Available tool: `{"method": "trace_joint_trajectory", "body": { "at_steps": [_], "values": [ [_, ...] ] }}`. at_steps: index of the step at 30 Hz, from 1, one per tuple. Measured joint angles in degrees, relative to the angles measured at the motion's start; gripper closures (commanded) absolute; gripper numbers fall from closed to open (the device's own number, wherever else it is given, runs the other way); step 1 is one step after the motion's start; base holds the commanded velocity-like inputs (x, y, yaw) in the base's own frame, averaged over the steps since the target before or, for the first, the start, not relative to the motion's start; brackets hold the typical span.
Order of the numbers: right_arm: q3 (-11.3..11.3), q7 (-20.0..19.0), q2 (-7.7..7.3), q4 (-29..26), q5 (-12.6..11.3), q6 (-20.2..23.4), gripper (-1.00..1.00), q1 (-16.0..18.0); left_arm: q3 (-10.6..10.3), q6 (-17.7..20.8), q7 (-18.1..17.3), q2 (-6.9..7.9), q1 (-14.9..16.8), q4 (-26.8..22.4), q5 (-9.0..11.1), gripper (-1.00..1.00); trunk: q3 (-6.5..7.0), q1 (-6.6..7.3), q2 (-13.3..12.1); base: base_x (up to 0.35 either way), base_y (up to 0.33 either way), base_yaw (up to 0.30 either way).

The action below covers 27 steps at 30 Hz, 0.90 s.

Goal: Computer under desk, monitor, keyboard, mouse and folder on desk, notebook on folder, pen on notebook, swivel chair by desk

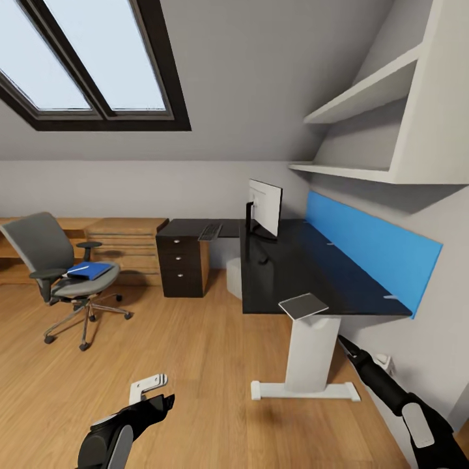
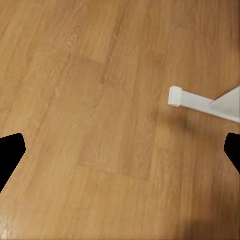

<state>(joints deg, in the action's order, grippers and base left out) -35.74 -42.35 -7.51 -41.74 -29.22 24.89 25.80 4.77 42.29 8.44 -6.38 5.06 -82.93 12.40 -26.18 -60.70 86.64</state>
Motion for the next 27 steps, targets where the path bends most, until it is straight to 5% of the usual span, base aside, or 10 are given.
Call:
{"method": "trace_joint_trajectory", "body": {
  "at_steps": [22,27],
  "values": [
    [0.10,-0.16,1.53,-0.13,-0.27,0.06,-1.00,-0.01,-0.18,0.00,0.03,0.00,0.00,0.29,-0.09,-1.00,-3.95,-4.83,8.83,0.000,0.000,0.000],
    [1.79,0.37,1.58,-0.40,-0.11,-0.09,-1.00,0.03,-0.18,0.00,0.03,0.00,-0.02,0.29,-0.09,-1.00,-4.85,-5.93,10.83,0.000,0.000,0.000]
  ]
}}
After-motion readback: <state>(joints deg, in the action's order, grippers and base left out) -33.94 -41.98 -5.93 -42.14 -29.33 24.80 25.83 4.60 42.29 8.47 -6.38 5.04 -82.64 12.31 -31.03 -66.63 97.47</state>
